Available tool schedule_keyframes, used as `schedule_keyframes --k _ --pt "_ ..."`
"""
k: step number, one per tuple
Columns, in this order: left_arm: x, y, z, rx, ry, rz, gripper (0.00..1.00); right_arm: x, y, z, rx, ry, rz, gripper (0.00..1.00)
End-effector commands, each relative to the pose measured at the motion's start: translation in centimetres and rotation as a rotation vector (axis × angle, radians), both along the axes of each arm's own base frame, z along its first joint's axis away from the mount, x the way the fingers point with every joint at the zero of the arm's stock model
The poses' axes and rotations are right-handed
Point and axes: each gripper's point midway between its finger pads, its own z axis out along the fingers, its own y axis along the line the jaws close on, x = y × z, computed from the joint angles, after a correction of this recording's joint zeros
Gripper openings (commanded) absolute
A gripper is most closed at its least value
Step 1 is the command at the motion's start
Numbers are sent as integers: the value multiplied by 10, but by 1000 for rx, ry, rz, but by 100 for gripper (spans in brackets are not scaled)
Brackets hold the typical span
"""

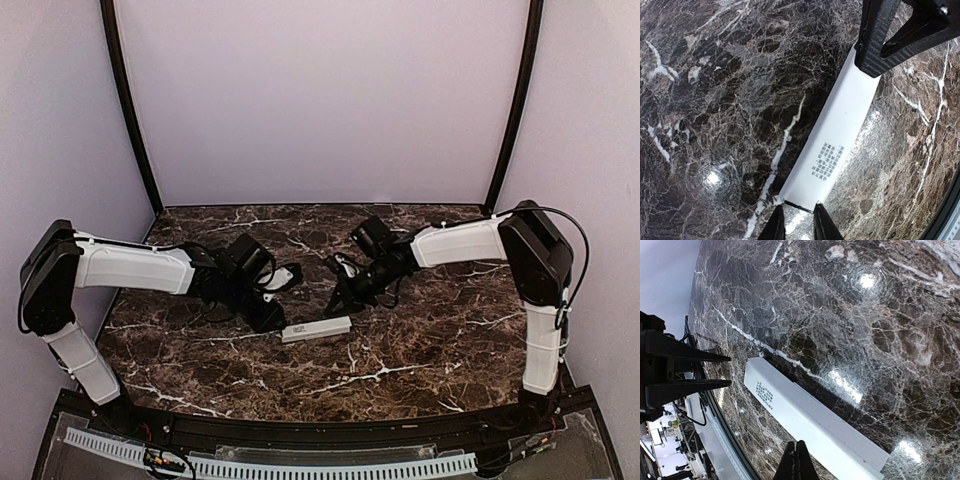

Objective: Load the batteries into the remote control
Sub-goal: Load the battery cover onto the remote control.

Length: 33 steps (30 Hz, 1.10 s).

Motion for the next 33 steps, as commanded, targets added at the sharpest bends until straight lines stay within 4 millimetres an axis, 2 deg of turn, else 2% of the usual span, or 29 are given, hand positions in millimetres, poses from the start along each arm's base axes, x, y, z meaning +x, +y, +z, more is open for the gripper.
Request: schedule_keyframes --k 1,5,9,12,18,21,24,28,31,33 --pt "-1 -8 -1 -16 21 -35 20 -3 -9 -24 -34 26 -3 0" --pt "-2 -11 -3 -25 32 -45 20 -5 -16 -42 -71 50 -4 0" --pt "-5 -12 -3 -31 42 -55 20 -4 -15 -40 -74 45 10 0" --pt "-5 -15 -1 -45 44 -63 20 0 -11 -29 -54 35 15 0" --pt "-1 -19 3 -56 32 -68 20 8 -3 4 -14 -16 23 0" --pt "0 -17 0 -40 32 -61 20 8 -8 7 -29 -20 13 0" --pt "3 -11 1 -17 19 -24 20 14 -24 9 -76 -23 -53 0" --pt "6 10 2 53 1 62 19 35 -64 12 -205 -74 -210 0" --pt "4 25 2 87 -3 120 19 45 -97 2 -410 -162 -280 0" --pt "-2 39 -10 131 21 161 19 43 -109 -10 -524 -180 -276 0"
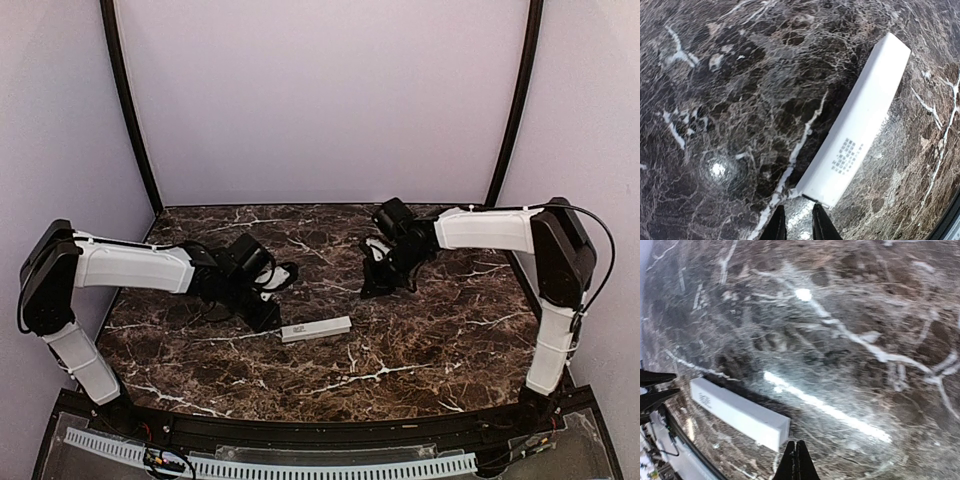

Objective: Load the batteries into the remote control
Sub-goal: Load the battery cover onto the remote control.

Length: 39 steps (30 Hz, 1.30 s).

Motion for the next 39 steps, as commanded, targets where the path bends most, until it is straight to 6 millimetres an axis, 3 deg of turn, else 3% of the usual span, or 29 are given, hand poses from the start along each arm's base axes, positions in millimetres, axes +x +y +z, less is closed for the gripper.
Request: schedule_keyframes --k 1,6,13,26,33,39 --pt "-8 33 -8 90 19 111 18 2 -40 -24 -325 -60 -59 0" --pt "-15 31 -27 105 98 118 16 -6 -41 -47 -509 -70 -7 0" --pt "-20 27 -35 97 133 107 15 -14 -35 -61 -615 -79 53 0" --pt "-27 23 -46 78 183 99 14 -28 -31 -66 -658 -75 84 0" --pt "-27 19 -46 65 186 89 14 -37 -9 -71 -658 -78 132 0" --pt "-27 15 -46 55 190 79 14 -47 28 -70 -598 -86 183 0"
